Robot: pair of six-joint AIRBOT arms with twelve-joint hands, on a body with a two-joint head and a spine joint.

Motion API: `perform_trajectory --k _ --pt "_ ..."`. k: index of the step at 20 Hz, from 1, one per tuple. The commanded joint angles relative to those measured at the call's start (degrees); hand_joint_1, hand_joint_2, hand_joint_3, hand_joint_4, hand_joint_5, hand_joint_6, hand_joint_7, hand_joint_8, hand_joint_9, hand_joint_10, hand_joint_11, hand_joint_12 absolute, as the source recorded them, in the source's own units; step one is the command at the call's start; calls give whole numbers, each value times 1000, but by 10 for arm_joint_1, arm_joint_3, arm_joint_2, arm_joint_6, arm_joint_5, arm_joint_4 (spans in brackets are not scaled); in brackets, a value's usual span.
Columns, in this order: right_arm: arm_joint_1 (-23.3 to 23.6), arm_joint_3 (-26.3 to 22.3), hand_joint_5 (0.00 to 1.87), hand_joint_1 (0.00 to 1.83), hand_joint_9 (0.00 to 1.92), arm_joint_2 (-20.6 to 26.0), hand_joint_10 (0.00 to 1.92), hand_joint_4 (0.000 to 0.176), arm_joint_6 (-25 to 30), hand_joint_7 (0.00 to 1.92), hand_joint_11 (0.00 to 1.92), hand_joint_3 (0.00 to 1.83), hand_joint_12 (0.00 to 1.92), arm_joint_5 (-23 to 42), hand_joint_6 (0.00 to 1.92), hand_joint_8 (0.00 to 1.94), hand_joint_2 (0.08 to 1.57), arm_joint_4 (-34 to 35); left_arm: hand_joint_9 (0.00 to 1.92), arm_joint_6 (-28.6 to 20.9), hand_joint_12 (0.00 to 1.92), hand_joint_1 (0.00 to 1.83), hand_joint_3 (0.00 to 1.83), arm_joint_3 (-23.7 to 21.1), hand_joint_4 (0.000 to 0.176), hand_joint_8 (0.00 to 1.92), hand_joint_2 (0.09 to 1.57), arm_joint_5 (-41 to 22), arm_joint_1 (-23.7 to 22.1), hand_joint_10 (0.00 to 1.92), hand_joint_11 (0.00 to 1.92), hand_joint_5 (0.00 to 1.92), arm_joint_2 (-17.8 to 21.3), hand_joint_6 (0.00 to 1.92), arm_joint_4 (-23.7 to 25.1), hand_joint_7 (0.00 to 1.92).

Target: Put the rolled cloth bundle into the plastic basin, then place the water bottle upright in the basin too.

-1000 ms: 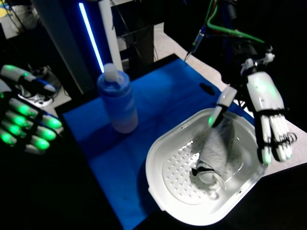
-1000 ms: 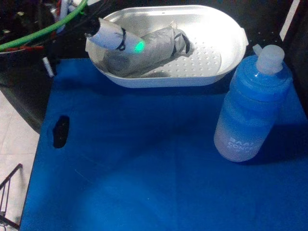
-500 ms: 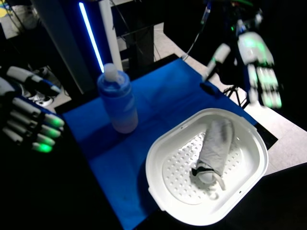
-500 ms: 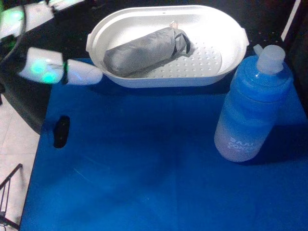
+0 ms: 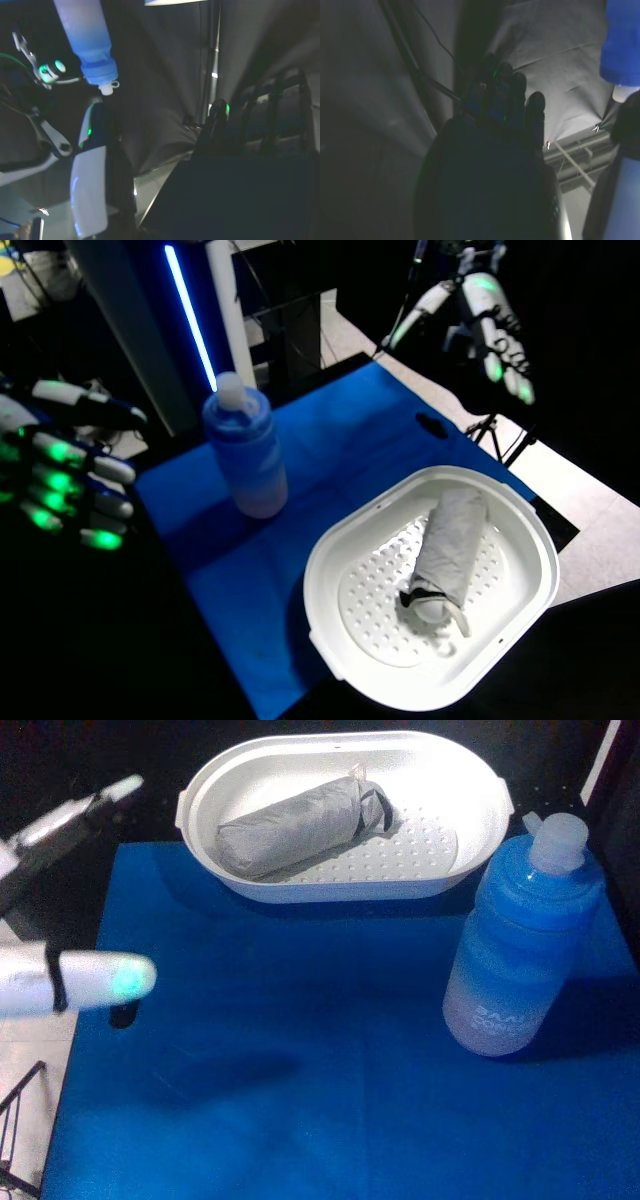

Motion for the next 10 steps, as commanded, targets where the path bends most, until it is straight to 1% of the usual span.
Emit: perform_trajectory --k 1,2,3,4,5,6,7,8,9,10 --pt "9 4 88 834 199 -3 3 176 11 222 0 0 500 66 0 4 1064 -6 0 -3 0 634 6 -5 176 0 866 -119 6 0 0 0 3 0 -25 0" --pt "17 8 85 841 207 -6 4 175 19 229 0 0 535 63 0 3 1065 -9 0 -3 0 651 6 -14 176 0 868 -138 23 0 0 0 3 0 -37 0" --pt "24 20 69 819 191 -12 0 176 46 221 0 11 547 57 0 0 1095 -15 0 -3 0 663 17 -25 176 0 896 -161 44 0 0 0 3 0 -53 0" --pt "29 31 77 819 179 -18 1 164 66 221 0 7 526 49 1 0 1109 -20 0 -3 0 691 20 -31 176 0 913 -174 60 0 0 0 3 0 -64 0" --pt "38 33 85 800 164 -20 0 159 67 206 0 1 450 39 1 0 1116 -24 0 -3 0 689 19 -36 176 0 922 -185 70 0 0 0 3 0 -74 0" --pt "46 35 89 792 167 -21 1 167 67 204 0 1 443 35 2 0 1117 -29 0 -3 0 693 19 -39 176 0 927 -190 76 0 0 0 2 0 -79 0" --pt "54 35 105 795 175 -24 3 171 67 208 0 0 472 32 3 1 1113 -33 0 -3 0 674 13 -41 176 0 919 -193 79 0 0 0 1 0 -81 0" --pt "61 37 97 823 165 -31 0 166 67 203 0 0 481 29 0 0 1108 -37 0 -3 0 660 0 -42 176 0 891 -194 82 0 0 0 -1 0 -83 0" --pt "76 42 89 826 157 -40 0 170 68 198 0 0 475 19 0 0 1094 -46 0 -4 0 650 0 -43 176 0 879 -193 83 0 0 0 -3 0 -84 0" --pt "81 45 87 820 163 -46 3 171 69 201 0 0 472 10 0 2 1084 -51 0 -4 0 633 0 -43 176 0 866 -193 84 0 0 0 -4 0 -85 0"
